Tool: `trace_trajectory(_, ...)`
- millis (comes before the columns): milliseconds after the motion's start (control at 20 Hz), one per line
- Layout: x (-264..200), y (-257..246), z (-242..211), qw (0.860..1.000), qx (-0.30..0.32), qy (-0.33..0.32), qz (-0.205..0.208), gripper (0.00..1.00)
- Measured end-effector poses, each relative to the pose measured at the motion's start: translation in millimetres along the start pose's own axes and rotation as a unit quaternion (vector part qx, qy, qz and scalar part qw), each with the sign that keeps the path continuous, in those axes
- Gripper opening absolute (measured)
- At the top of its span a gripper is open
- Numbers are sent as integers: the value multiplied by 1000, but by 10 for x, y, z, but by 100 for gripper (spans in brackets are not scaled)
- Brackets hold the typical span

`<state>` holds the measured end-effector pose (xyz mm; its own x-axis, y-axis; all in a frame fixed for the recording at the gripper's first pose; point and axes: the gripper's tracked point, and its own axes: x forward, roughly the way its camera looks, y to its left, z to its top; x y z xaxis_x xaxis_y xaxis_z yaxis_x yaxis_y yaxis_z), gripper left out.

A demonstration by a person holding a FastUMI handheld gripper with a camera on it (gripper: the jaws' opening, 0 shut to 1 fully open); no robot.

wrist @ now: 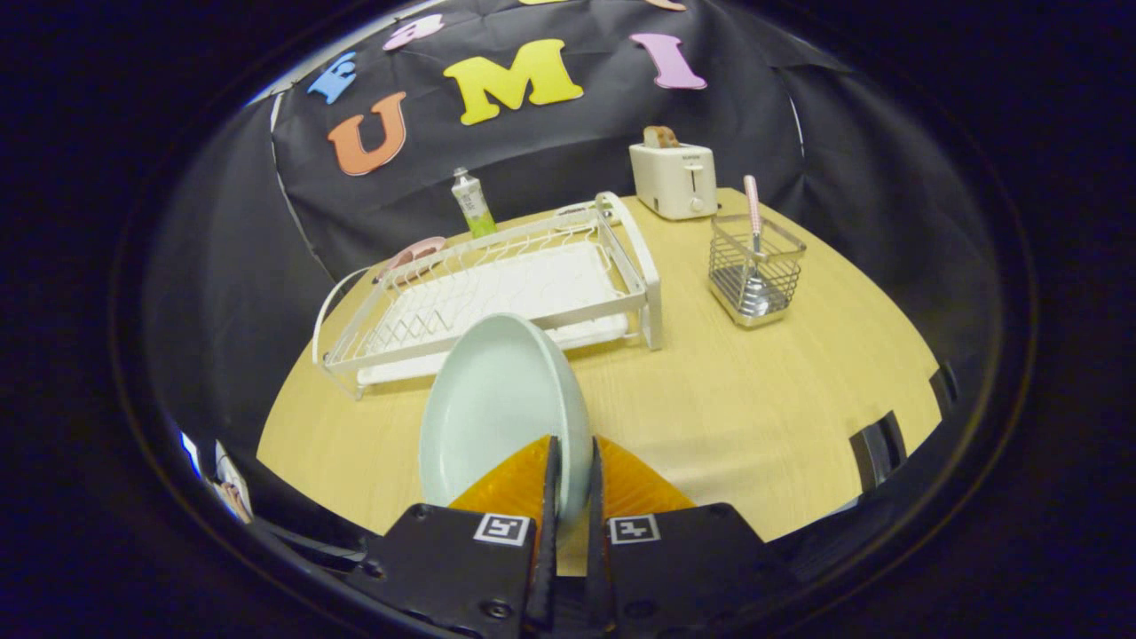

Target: Take the plate from the dish rack, then take the spoon from the basket and place it into the plate.

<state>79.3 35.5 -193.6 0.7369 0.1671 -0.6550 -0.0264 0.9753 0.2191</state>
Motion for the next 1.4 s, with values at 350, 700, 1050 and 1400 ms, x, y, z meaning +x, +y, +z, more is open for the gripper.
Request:
trace_trajectory(350, 184, -315, -302, 999, 7, 34, 26, 29)
trace_trajectory(700, 221, -548, -274, 997, -75, -6, -19, 43)
trace_trajectory(1050, -65, -934, 526, 987, -67, -141, -50, 79)
trace_trajectory(1400, -217, -1471, 1583, 960, -76, -251, -103, 100)
